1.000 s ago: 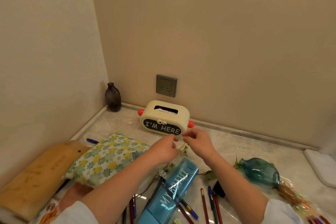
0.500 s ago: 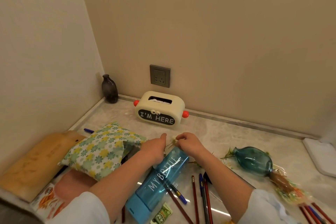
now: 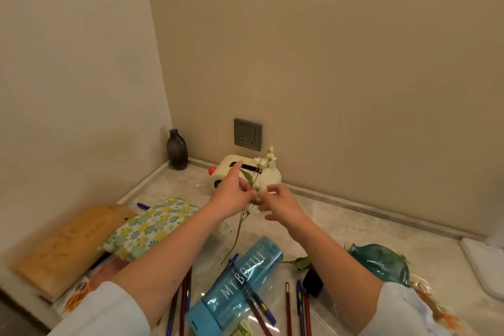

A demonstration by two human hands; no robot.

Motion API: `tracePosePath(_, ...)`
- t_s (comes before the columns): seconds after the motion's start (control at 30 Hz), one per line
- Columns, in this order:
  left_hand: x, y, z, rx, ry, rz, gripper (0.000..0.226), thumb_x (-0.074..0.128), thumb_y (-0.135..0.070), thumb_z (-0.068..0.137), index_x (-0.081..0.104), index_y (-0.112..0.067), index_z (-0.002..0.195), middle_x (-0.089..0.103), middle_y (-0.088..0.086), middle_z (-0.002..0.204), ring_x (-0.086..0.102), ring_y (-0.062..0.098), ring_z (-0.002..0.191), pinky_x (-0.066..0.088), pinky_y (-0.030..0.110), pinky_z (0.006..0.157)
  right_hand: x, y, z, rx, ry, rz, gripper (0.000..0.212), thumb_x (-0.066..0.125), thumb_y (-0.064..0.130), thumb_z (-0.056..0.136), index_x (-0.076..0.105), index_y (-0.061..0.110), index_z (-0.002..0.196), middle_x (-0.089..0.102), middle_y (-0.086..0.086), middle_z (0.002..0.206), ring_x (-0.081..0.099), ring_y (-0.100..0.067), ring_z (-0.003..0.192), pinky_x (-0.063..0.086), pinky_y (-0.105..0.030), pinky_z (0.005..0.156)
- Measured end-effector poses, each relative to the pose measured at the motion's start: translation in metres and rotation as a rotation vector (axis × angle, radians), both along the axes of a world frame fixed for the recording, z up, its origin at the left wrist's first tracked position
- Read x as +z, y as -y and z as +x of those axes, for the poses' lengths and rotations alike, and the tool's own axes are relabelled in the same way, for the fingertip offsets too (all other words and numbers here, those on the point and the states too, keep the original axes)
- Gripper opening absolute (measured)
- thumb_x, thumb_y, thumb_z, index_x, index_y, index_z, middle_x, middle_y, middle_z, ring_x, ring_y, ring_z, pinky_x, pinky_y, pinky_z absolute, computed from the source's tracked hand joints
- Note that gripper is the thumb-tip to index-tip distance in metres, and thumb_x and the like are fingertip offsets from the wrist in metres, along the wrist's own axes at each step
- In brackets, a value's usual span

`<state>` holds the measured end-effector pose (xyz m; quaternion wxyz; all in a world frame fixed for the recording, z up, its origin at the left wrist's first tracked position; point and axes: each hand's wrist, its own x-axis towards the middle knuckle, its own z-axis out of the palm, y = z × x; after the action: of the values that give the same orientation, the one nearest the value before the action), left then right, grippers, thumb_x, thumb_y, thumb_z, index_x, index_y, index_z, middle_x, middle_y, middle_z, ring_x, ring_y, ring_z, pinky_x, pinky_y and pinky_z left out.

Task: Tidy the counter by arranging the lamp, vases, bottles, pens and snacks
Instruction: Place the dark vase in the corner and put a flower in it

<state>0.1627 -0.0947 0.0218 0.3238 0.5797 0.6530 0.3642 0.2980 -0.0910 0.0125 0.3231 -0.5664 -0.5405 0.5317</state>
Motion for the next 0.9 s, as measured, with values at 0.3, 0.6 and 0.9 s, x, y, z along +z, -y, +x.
tracePosePath(0.3, 0.041, 0.016, -0.026, 0.184, 0.329, 0.175, 0.082, 0.069, -0.003, 0.083, 0.025, -0.021, 0.15, 0.07, 0.002, 0.094, 0.068, 0.016, 0.088, 0.056, 0.038, 0.087, 0.056, -0.013, -0.028, 0.108, -0.238, 0.138, 0.03, 0.059, 0.025, 0.094, 0.06, 0.018, 0.123, 0.069, -0.003, 0.098, 0.063, -0.013, 0.08, 0.052, -0.026, 0.065)
tracePosePath(0.6, 0.056, 0.015, -0.078, 0.244, 0.462, 0.283, 0.085, 0.068, 0.001, 0.083, 0.021, -0.021, 0.151, 0.074, 0.002, 0.087, 0.07, 0.015, 0.085, 0.058, 0.031, 0.083, 0.083, -0.032, -0.086, 0.253, -0.198, 0.2, 0.031, 0.067, 0.02, 0.089, 0.064, 0.013, 0.119, 0.069, 0.0, 0.084, 0.062, -0.006, 0.065, 0.051, -0.021, 0.057)
tracePosePath(0.9, 0.079, -0.033, -0.165, 0.286, 0.432, 0.352, 0.052, 0.074, -0.007, 0.079, 0.055, -0.02, 0.126, 0.076, -0.001, 0.086, 0.072, 0.013, 0.087, 0.058, 0.038, 0.086, 0.113, -0.078, -0.174, 0.288, -0.141, 0.354, 0.02, 0.064, 0.021, 0.091, 0.067, 0.015, 0.11, 0.07, -0.002, 0.097, 0.064, -0.012, 0.087, 0.049, -0.022, 0.066)
